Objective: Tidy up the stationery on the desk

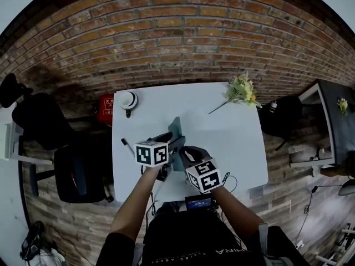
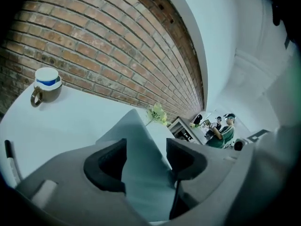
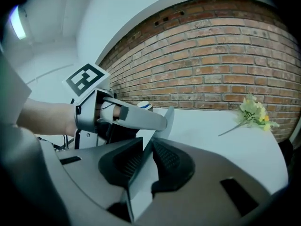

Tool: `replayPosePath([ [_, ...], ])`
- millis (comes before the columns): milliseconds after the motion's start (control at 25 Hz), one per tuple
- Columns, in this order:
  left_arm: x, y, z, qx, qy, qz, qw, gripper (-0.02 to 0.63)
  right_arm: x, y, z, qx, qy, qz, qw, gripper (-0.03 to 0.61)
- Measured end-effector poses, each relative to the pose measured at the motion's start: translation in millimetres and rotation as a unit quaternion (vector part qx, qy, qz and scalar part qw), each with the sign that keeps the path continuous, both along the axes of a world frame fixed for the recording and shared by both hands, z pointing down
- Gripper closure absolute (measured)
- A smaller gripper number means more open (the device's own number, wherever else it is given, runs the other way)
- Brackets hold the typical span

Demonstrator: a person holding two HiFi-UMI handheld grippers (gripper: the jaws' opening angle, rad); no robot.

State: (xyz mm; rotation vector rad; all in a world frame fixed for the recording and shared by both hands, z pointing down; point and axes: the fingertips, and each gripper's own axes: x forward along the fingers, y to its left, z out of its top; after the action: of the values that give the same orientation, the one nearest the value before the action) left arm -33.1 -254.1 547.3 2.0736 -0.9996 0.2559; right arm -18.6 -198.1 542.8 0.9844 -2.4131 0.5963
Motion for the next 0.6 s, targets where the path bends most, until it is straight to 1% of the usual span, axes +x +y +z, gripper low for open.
replayPosePath([
  [160,2,-5,3,-0.021,-0.018,0.004,0.9996,0.356,-13,2,-4,0.007,0.000,-0.014,1.000,0.502],
  [280,-1,-6,8,-0.037,-0.045,0.007,0.9983,0.356,-20,4,-6,0.013,-0.001,-0.022,1.000,0.502],
  [400,-8,-5,17,-0.061,-0.071,0.006,0.9956,0.356,-28,6,-7,0.015,-0.005,-0.036,0.999,0.502],
  [480,-14,-3,21,-0.078,-0.073,-0.002,0.9943,0.362,-33,8,-8,0.015,-0.009,-0.047,0.999,0.500],
  [600,-21,-3,22,-0.090,-0.057,-0.016,0.9942,0.390,-40,10,-10,0.010,-0.023,-0.061,0.998,0.500],
])
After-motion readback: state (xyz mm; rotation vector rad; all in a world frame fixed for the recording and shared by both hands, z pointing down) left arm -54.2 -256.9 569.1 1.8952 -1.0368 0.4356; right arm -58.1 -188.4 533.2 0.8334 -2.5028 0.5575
